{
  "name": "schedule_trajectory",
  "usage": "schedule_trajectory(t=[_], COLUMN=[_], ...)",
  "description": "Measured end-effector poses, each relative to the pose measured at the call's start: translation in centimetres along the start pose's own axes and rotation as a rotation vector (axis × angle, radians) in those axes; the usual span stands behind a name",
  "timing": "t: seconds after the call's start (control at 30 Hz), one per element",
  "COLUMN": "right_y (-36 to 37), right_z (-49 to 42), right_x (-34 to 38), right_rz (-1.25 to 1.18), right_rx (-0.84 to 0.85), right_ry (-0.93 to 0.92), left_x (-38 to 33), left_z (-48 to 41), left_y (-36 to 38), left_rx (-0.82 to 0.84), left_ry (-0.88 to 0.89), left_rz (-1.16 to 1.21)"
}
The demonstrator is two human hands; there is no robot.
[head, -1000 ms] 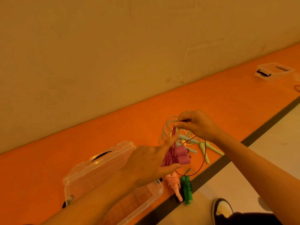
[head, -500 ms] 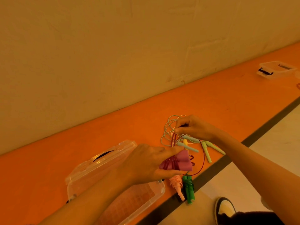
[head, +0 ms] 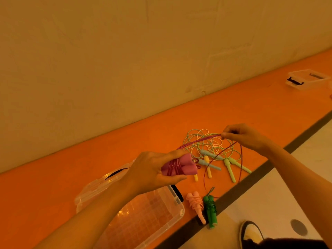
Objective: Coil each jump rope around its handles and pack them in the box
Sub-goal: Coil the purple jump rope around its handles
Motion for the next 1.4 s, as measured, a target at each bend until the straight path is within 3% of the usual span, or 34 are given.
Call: schedule_trajectory(t=[0.13, 0.37, 0.53, 0.7, 0.83, 0.93, 1.07, 1.13, 1.4], right_y=[-1.3, -1.5, 1.4, 4.2, 5.7, 7.2, 8.9, 9.9, 13.4], right_z=[0.2, -1.0, -1.9, -1.7, -1.6, -1.0, -0.8, -0.7, 1.4], right_x=[-0.7, 1.0, 1.4, -2.0, -3.1, -3.1, -2.8, -2.3, 3.1], right_rz=[-0.036, 0.021, 0.053, -0.080, -0.039, -0.049, -0.117, -0.117, -0.087], right_rx=[-0.077, -0.311, -0.217, -0.063, -0.006, 0.069, 0.116, 0.136, 0.317], right_ry=[0.032, 0.085, 0.070, 0.178, 0.176, 0.187, 0.207, 0.190, -0.033], left_x=[0.8, -3.8, -6.0, -2.7, -1.5, 0.0, 1.5, 2.0, 6.7], left_z=[0.0, -0.3, -0.2, -0.5, 0.0, -0.1, -0.3, -0.5, 0.9], left_y=[-0.8, 1.3, 2.3, 0.6, 1.7, 1.8, 0.0, -1.0, -4.7], left_rx=[-0.041, 0.032, 0.044, -0.011, 0.031, 0.005, -0.229, -0.361, -0.655], left_ry=[-0.050, 0.218, 0.337, 0.138, 0.057, -0.129, -0.353, -0.408, -0.606], left_rz=[0.022, -0.044, -0.079, 0.059, 0.064, 0.234, 0.650, 0.737, 0.582])
Point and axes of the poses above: each hand's wrist, its own z-axis away from the middle knuckle, its own y-axis out of the palm, x = y × z, the point moved 8 cm from there along -z, towards the middle knuckle, and after that the axes turned 12 degrees about z, right-handed, at the moved point
